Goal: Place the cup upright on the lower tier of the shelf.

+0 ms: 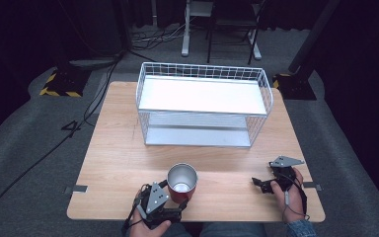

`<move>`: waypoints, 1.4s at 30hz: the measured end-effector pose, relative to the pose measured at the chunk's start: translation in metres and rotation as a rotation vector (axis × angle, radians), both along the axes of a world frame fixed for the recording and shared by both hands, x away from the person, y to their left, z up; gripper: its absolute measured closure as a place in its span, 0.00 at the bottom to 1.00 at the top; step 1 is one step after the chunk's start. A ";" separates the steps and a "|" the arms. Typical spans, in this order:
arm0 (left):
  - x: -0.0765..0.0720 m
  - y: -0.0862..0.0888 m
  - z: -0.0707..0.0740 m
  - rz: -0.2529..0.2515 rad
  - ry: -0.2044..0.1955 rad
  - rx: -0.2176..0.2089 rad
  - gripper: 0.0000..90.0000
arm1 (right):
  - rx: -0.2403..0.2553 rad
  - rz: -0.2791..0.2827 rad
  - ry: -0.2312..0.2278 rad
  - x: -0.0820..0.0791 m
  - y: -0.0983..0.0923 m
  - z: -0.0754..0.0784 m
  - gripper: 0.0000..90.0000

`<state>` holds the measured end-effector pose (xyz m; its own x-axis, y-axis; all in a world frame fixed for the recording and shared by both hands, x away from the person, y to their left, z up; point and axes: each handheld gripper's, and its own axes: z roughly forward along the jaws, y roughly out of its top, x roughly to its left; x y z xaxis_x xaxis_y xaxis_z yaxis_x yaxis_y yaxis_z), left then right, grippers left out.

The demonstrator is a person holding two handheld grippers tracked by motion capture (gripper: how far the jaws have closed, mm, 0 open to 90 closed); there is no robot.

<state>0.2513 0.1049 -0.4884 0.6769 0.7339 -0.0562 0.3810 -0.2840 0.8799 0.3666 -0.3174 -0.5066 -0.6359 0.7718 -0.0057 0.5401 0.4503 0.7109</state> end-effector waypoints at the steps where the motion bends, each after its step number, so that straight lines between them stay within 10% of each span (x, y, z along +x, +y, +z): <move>1: 0.001 -0.002 -0.001 0.004 0.001 0.007 0.14 | 0.000 0.000 0.000 0.000 0.000 0.000 0.00; 42: 0.020 -0.022 -0.009 0.022 0.032 0.008 0.17 | 0.000 -0.015 0.000 -0.002 -0.001 0.000 0.00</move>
<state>0.2718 0.0831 -0.4978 0.6587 0.7491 -0.0710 0.4147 -0.2827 0.8649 0.3648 -0.3183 -0.5066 -0.6240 0.7814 -0.0059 0.5468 0.4421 0.7111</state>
